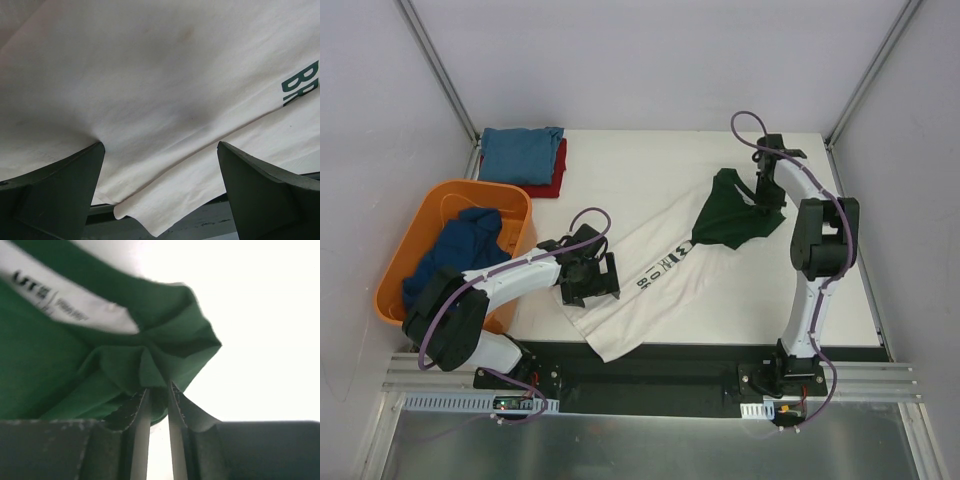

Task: Fold and stack the t-shirts
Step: Rotate the tshirt 90 degrees

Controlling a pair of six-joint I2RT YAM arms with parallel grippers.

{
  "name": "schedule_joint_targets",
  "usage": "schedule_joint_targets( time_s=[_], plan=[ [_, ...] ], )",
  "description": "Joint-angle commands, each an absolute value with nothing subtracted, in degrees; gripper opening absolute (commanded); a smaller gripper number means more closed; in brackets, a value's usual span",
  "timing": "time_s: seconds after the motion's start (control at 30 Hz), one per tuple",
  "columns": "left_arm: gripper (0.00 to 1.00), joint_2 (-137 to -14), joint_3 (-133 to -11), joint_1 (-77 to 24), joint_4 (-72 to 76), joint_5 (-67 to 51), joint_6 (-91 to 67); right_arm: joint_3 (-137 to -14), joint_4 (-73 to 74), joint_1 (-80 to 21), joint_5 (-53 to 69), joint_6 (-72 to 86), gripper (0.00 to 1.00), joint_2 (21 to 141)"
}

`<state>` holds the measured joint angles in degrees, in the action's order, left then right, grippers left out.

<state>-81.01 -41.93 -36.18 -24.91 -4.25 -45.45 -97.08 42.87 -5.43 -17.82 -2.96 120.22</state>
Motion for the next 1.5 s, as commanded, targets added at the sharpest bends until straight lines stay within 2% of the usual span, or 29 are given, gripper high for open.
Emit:
schedule_joint_targets(
  time_s=[0.0, 0.1, 0.17, 0.2, 0.23, 0.33, 0.5, 0.7, 0.73, 0.87, 0.9, 1.07, 1.47],
  plan=[
    [0.99, -84.7, -38.4, -36.4, -27.3, -4.3, -46.1, -96.4, 40.9, -2.6, -13.4, -1.1, 0.23, 117.9],
    [0.99, -84.4, -38.1, -36.4, -27.3, -4.5, -46.4, -97.6, 41.7, -1.6, -13.9, -1.4, 0.27, 118.5],
    [0.99, -84.3, -38.1, -36.3, -27.3, -4.4, -46.4, -99.3, 43.0, -1.1, -14.8, -1.5, 0.33, 118.5],
    [0.99, -84.2, -38.1, -36.4, -27.3, -4.5, -46.4, -100.3, 43.4, -0.9, -15.2, -1.6, 0.41, 118.5],
    [0.99, -84.2, -38.1, -36.4, -27.3, -4.4, -46.3, -101.1, 44.0, -0.8, -15.5, -2.2, 0.61, 118.4],
    [0.99, -84.2, -38.5, -36.4, -27.3, -4.6, -46.1, -104.3, 46.8, -0.8, -14.9, -3.1, 0.75, 117.7],
    [0.99, -84.2, -39.2, -36.4, -27.3, -4.5, -45.5, -98.4, 46.1, -1.1, -5.5, -3.2, 0.82, 109.5],
    [0.99, -83.6, -39.6, -36.4, -27.3, -4.7, -44.9, -80.4, 37.3, -3.2, 10.4, 4.3, 0.81, 95.3],
    [0.99, -83.7, -39.6, -36.4, -27.3, -4.9, -45.0, -75.5, 36.3, -3.7, 11.1, 5.8, 0.77, 94.0],
    [0.99, -83.1, -39.6, -36.4, -27.3, -5.2, -44.5, -68.2, 34.5, -7.2, 14.2, 9.4, 0.64, 91.1],
    [0.99, -82.9, -39.6, -36.4, -27.3, -5.1, -44.4, -67.3, 34.4, -7.7, 13.8, 9.7, 0.59, 91.1],
    [0.99, -83.0, -39.5, -36.4, -27.3, -5.0, -44.5, -65.8, 34.2, -9.5, 9.1, 11.4, 0.51, 92.6],
    [1.00, -82.2, -39.5, -36.4, -27.3, -5.0, -45.1, -71.1, 33.6, -9.5, 6.6, 12.2, 0.46, 101.2]
  ],
)
